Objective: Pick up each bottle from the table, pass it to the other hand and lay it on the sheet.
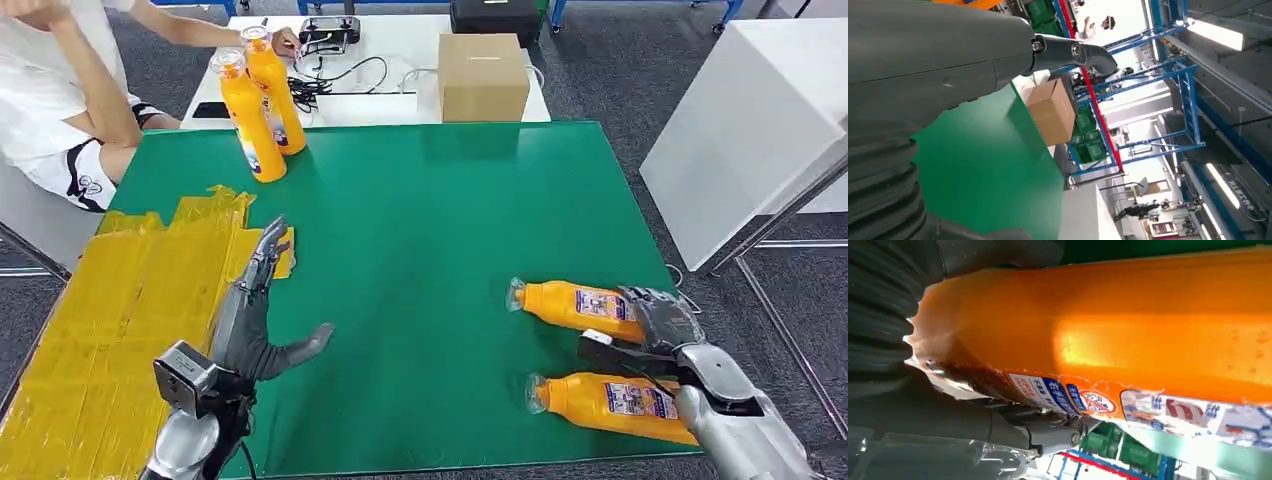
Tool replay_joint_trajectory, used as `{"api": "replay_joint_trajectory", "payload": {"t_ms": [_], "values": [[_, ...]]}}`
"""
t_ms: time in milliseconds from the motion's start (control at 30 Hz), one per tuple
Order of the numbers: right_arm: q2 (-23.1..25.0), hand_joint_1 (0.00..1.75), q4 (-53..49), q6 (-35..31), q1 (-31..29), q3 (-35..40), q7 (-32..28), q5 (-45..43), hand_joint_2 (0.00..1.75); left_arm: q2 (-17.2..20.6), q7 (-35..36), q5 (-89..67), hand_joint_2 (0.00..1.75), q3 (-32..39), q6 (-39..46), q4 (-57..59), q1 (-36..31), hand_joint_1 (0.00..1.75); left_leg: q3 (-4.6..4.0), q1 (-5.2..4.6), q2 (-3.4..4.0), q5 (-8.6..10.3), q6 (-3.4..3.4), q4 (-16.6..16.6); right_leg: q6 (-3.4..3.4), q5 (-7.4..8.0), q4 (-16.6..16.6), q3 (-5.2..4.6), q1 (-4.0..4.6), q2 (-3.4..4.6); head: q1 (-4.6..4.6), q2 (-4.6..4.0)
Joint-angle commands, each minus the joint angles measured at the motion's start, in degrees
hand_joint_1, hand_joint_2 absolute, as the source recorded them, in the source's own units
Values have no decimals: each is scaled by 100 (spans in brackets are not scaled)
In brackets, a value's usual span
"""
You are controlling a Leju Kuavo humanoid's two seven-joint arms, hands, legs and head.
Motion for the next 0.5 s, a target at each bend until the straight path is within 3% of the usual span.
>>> {"api": "replay_joint_trajectory", "payload": {"t_ms": [33, 133, 333, 500], "values": [[524, 175, 668, -242, -138, 106, 66, 112, 175, 15, 45, 31, 175, -79, -8, 355, -172, 0, 26, 9, 7, 1, -9, -14, -2, 6, -21, 28, 8, 4, 0, 0], [844, 175, 406, -831, -28, -232, 219, 209, 175, -5, 103, 9, 175, -58, -33, 297, -107, 0, 21, 7, 7, 1, -6, -9, -2, 5, -14, 21, 7, 7, 0, 0], [861, 175, 341, -832, -25, -224, 248, 237, 175, -5, 106, 6, 175, -61, -34, 285, -101, 0, 23, 5, 3, -1, -6, -9, -2, 1, -11, 21, 5, 3, 0, 0], [1751, 175, -755, -2167, 277, -1221, 21, -228, 175, 25, 321, -293, 175, -222, -96, 234, -82, 0, 26, 7, 15, -4, -8, -10, -2, 1, -11, 23, 5, 16, 0, 0]]}}
